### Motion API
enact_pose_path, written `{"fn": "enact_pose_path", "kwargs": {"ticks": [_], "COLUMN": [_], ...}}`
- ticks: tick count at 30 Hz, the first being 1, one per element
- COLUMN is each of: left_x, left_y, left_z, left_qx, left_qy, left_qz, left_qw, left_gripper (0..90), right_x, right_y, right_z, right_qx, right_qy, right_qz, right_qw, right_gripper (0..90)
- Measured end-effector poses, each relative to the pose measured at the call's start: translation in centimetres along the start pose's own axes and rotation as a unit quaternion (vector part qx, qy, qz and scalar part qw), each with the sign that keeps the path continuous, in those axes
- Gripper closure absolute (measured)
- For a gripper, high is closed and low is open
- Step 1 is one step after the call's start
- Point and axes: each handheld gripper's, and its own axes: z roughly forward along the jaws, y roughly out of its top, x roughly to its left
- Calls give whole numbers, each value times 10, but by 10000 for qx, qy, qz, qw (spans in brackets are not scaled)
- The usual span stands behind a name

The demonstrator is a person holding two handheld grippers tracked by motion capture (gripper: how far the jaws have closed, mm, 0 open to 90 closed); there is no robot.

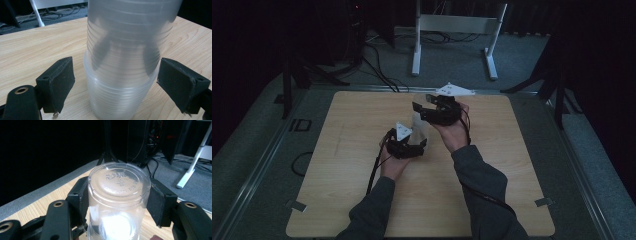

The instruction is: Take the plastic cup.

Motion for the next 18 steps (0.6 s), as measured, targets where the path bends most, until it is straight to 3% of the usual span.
{"fn": "enact_pose_path", "kwargs": {"ticks": [18], "left_x": [-1], "left_y": [1], "left_z": [-8], "left_qx": [-10], "left_qy": [-95], "left_qz": [-78], "left_qw": [9999], "left_gripper": [156], "right_x": [-7], "right_y": [12], "right_z": [-24], "right_qx": [-249], "right_qy": [-93], "right_qz": [-57], "right_qw": [9996], "right_gripper": [407]}}
